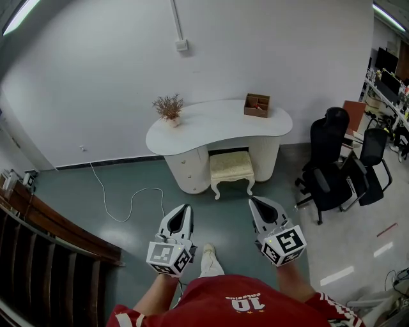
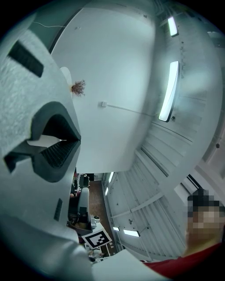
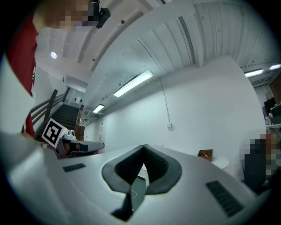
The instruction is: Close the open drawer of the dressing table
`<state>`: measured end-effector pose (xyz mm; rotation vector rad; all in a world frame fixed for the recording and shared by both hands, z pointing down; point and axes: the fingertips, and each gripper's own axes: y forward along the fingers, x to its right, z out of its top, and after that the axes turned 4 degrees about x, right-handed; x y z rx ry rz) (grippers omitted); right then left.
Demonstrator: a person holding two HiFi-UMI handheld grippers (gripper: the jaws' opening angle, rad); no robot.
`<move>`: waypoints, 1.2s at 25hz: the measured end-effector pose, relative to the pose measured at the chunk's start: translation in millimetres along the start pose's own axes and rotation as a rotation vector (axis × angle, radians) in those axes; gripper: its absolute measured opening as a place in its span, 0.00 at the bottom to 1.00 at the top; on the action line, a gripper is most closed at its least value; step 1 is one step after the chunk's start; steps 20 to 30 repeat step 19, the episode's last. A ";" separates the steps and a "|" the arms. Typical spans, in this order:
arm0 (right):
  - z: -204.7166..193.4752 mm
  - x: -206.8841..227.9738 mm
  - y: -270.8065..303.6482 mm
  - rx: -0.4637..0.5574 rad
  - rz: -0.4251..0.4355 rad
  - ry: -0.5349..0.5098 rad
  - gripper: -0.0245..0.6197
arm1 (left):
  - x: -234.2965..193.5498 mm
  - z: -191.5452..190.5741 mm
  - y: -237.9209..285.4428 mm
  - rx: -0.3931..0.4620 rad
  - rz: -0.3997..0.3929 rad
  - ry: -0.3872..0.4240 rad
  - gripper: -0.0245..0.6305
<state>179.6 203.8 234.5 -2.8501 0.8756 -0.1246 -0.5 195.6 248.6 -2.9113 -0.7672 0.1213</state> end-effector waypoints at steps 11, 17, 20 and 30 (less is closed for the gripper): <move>-4.4 -2.1 1.6 -0.004 0.004 -0.007 0.03 | -1.1 -4.5 -1.4 -0.007 0.006 0.009 0.02; -7.0 4.9 1.5 0.001 -0.020 0.001 0.03 | -3.7 -3.4 -1.1 -0.003 0.015 0.015 0.02; -8.0 9.5 1.4 0.001 -0.035 0.007 0.03 | -3.3 -3.0 -0.4 -0.003 0.017 0.023 0.02; -8.0 9.5 1.4 0.001 -0.035 0.007 0.03 | -3.3 -3.0 -0.4 -0.003 0.017 0.023 0.02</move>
